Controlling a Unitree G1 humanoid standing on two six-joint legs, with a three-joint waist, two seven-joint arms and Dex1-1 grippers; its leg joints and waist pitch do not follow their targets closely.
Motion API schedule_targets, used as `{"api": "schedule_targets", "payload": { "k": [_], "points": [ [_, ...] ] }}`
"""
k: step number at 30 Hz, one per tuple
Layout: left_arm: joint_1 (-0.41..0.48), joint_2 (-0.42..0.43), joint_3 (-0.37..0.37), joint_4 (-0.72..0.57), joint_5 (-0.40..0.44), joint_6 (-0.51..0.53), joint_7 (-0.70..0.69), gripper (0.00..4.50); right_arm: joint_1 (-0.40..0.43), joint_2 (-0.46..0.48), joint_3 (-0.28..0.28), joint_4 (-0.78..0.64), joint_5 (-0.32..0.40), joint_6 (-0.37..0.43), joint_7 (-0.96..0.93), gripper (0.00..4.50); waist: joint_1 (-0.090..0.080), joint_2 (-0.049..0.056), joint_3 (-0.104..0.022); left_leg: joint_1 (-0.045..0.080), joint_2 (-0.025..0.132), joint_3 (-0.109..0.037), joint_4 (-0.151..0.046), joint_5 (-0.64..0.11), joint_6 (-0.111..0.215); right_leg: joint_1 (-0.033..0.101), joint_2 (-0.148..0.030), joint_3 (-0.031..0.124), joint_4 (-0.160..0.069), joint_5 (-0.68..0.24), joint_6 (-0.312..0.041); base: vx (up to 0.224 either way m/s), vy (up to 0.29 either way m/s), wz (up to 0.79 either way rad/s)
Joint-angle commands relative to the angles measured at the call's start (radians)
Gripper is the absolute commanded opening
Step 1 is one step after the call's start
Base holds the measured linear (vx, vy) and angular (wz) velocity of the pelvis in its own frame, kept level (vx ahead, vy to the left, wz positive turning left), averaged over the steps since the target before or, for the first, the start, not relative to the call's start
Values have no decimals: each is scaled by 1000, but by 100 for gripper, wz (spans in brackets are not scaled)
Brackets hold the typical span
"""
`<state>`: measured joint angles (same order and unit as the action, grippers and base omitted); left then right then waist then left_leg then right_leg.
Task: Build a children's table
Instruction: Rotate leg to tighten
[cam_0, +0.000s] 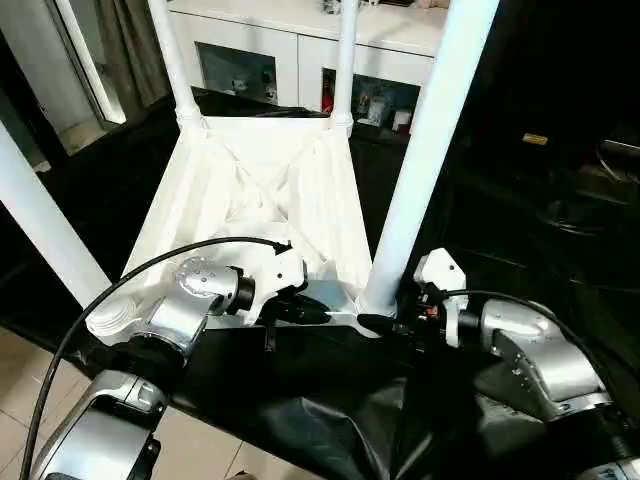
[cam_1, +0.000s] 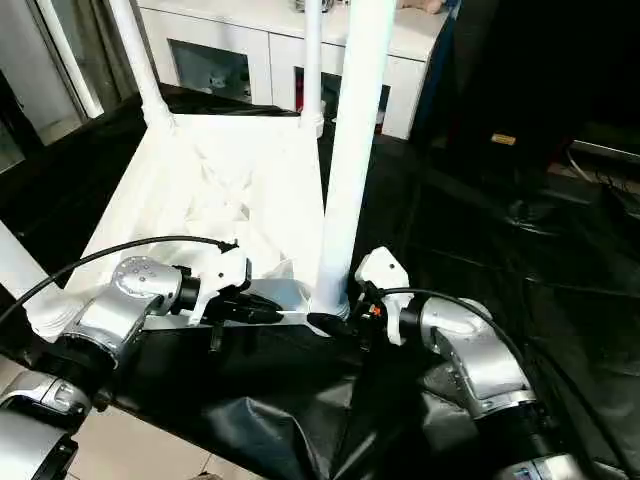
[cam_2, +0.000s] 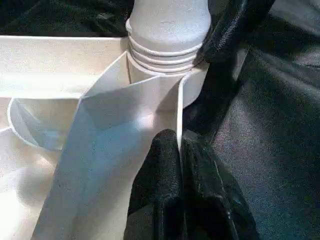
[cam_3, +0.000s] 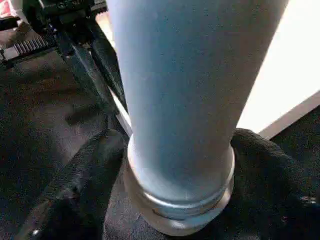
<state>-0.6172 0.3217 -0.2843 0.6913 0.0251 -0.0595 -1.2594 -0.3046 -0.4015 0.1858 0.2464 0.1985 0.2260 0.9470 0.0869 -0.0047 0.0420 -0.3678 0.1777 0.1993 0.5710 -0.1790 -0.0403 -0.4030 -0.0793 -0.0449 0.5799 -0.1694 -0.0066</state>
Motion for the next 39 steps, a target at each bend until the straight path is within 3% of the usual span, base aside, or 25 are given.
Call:
{"api": "schedule_targets", "payload": {
  "k": [1, 8, 19, 21, 24, 26, 28, 32, 38, 39],
  "points": [
    [17, -12, -2, -19, -17, -5, 0, 0, 4, 0, 2, 3, -6, -12, 2, 330, -3, -6, -61, 17, 55, -19, -57, -190, 49, 48, -65, 36, -51, -158, -232, 0, 0, 0],
    [21, -9, 1, -22, -17, -1, 7, 0, -8, 7, 1, 32, -12, -25, -4, 280, -3, -7, -61, 16, 55, -18, -55, -177, 56, 48, -65, 36, -50, -151, -232, 0, 0, 0],
    [26, -9, 7, -16, -14, 10, 28, 0, -1, 26, -8, 49, -10, -30, -27, 270, -4, -6, -62, 16, 54, -18, -54, -172, 56, 48, -64, 36, -48, -144, -232, 0, 0, 0],
    [8, -26, 15, 17, 12, 35, 113, 0, -11, 61, -37, 103, -29, -36, -125, 270, -8, -7, -60, 16, 53, -18, -55, -190, 49, 45, -65, 37, -52, -170, -231, 0, 0, 0],
    [-19, -54, 29, 65, 34, 45, 215, 0, -23, 103, -69, 162, -47, -49, -238, 270, -21, -10, -54, 18, 50, -24, -61, -262, 12, 41, -66, 36, -66, -309, -198, 0, 0, 0],
    [-58, -97, 38, 126, 60, 60, 343, 0, -32, 170, -110, 211, -65, -55, -407, 269, -33, -9, -52, 22, 46, -26, -61, -303, -11, 33, -65, 36, -75, -391, -171, 0, 0, 0],
    [-102, -153, 52, 185, 76, 83, 483, 0, -39, 248, -154, 238, -68, -27, -578, 269, -38, -10, -52, 21, 46, -30, -65, -314, -21, 35, -66, 34, -78, -417, -156, 0, 0, 0],
    [-147, -213, 52, 238, 96, 97, 608, 0, -61, 316, -135, 268, -127, -26, -724, 269, -43, -5, -55, 19, 43, -30, -64, -319, -17, 33, -63, 37, -81, -388, -150, 0, 0, 0],
    [-161, -233, 31, 262, 116, 73, 603, 0, -95, 358, -98, 305, -151, -83, -716, 269, -44, -5, -58, 14, 42, -26, -60, -284, 18, 40, -63, 38, -72, -282, -178, 0, 0, 0],
    [-161, -229, 29, 266, 117, 67, 588, 0, -98, 359, -104, 302, -136, -93, -693, 304, -44, -4, -58, 14, 42, -26, -60, -283, 21, 41, -64, 37, -73, -286, -179, 0, 0, 0]
  ]
}}
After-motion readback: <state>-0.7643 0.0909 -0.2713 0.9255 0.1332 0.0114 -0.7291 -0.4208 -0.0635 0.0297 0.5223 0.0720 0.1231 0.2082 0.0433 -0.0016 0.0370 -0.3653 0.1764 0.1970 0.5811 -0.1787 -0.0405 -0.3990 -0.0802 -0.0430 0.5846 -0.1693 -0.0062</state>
